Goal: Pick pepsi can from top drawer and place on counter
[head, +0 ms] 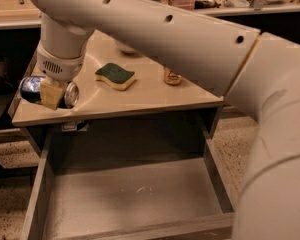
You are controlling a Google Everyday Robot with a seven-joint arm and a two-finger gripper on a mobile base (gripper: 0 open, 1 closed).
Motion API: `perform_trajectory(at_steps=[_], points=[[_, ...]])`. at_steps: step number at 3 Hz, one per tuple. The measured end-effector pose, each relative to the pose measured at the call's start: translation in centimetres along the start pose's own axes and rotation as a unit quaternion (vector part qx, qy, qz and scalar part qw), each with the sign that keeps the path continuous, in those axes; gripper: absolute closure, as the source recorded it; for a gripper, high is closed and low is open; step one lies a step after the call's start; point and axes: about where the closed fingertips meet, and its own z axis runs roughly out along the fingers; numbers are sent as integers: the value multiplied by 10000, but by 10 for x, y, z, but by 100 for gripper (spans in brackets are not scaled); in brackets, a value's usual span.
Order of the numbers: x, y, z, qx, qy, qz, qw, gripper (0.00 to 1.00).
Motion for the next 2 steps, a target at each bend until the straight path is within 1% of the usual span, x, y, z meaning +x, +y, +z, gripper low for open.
perform_trajectory(at_steps=[1, 2], points=[[-14, -21, 15, -57, 69, 66, 9999, 100], [-21, -42, 28, -91, 117, 176, 9997, 100]])
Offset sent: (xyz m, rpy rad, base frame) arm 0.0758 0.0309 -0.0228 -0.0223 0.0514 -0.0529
